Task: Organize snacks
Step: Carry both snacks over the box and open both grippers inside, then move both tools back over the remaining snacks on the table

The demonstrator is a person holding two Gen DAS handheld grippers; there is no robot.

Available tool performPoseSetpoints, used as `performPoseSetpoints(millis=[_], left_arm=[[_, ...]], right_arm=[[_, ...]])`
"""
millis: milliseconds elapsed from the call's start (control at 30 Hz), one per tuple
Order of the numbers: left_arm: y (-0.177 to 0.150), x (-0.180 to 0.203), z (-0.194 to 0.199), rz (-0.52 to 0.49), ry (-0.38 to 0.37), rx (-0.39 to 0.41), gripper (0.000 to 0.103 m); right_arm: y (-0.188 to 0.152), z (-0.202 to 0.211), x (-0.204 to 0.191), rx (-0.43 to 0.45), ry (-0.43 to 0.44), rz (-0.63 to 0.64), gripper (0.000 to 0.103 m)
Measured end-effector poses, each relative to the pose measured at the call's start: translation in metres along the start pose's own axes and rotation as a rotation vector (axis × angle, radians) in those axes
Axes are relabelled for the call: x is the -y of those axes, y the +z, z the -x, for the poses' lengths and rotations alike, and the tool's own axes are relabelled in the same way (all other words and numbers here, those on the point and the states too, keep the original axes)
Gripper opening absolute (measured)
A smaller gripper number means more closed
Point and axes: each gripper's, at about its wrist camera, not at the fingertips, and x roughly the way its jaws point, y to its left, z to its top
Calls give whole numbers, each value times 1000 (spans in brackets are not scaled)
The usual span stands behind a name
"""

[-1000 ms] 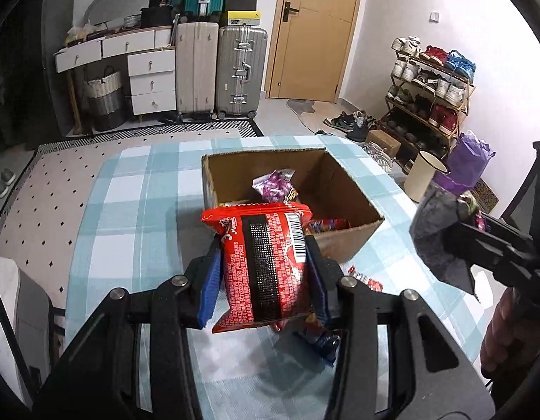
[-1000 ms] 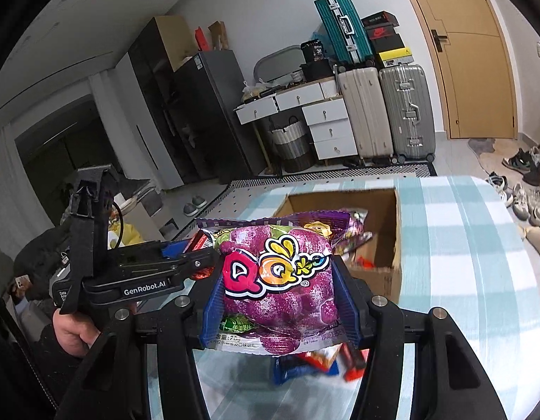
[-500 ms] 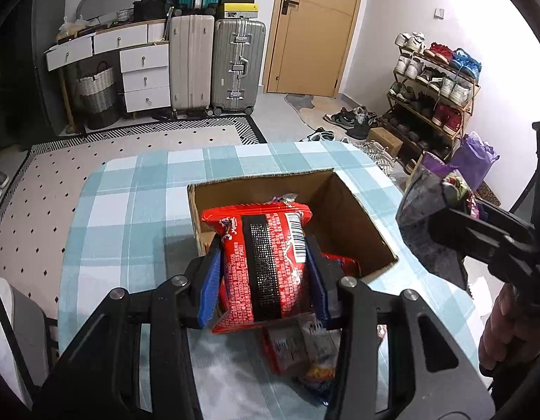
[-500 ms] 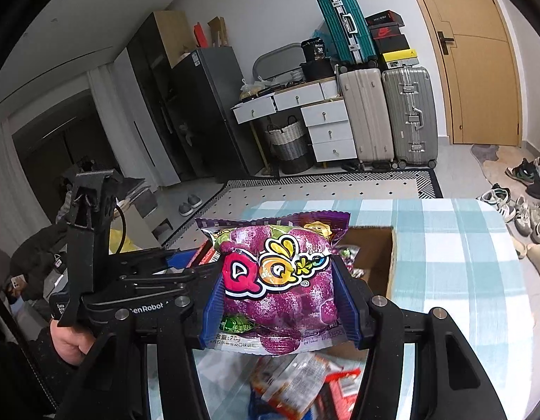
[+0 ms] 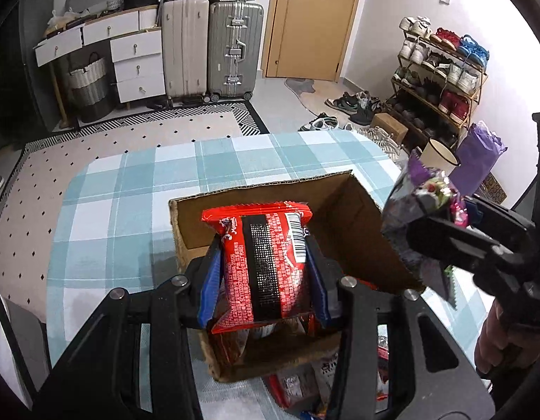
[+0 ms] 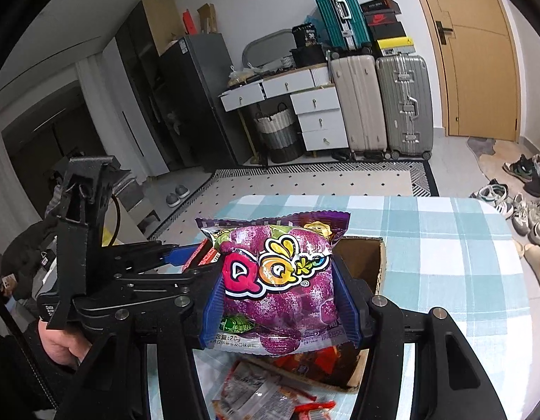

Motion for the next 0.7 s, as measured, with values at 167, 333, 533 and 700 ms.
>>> performPoseSetpoints(millis=[167, 333, 533, 700], left_arm=[[3, -2, -18, -4, -14, -9, 40], [3, -6, -21, 8, -22, -8, 54], [-1, -9, -9, 12, -15, 21, 61], [-8, -7, 9, 6, -3, 33, 62]], right_arm=[[-3, -19, 11, -26, -6, -5, 56], [-7, -35, 18, -48, -18, -8, 67], [-8, -24, 22, -8, -37, -9, 73], [-7, -8, 17, 14, -44, -1, 74]])
